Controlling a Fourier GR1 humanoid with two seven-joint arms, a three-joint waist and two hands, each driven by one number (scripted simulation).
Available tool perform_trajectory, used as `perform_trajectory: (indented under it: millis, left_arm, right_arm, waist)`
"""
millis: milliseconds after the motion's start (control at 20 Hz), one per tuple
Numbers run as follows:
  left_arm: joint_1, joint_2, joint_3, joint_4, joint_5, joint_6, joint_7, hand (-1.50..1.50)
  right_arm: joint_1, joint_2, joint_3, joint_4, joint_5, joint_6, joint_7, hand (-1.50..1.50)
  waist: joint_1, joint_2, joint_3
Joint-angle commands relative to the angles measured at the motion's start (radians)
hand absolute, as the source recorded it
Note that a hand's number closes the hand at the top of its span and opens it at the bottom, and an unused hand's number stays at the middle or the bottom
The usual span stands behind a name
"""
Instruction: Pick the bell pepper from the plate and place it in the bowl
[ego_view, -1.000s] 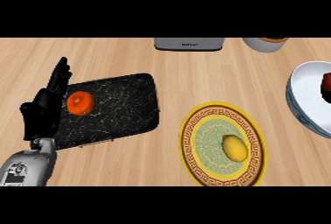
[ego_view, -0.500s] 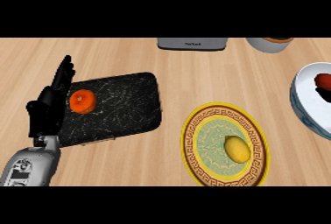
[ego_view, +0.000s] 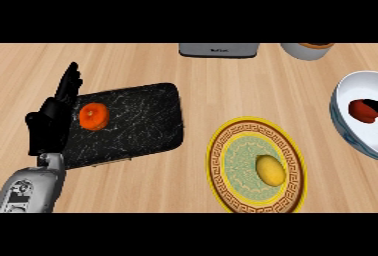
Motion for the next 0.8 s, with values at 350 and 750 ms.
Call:
perform_trajectory:
  millis: [350, 750]
  left_arm:
    - [0.003, -0.042, -0.015, -0.006, -0.037, 0.023, 0.022, 0.0]
    - [0.046, -0.008, 0.024, -0.026, -0.02, -0.014, 0.005, 0.0]
  right_arm:
    - [0.068, -0.143, -0.104, 0.061, -0.184, 0.236, -0.084, -1.5]
    - [0.34, -0.123, -0.153, -0.045, -0.328, 0.51, -0.228, -1.5]
  waist:
    - [-0.025, -0.01, -0.003]
    - [-0.042, -0.016, -0.005]
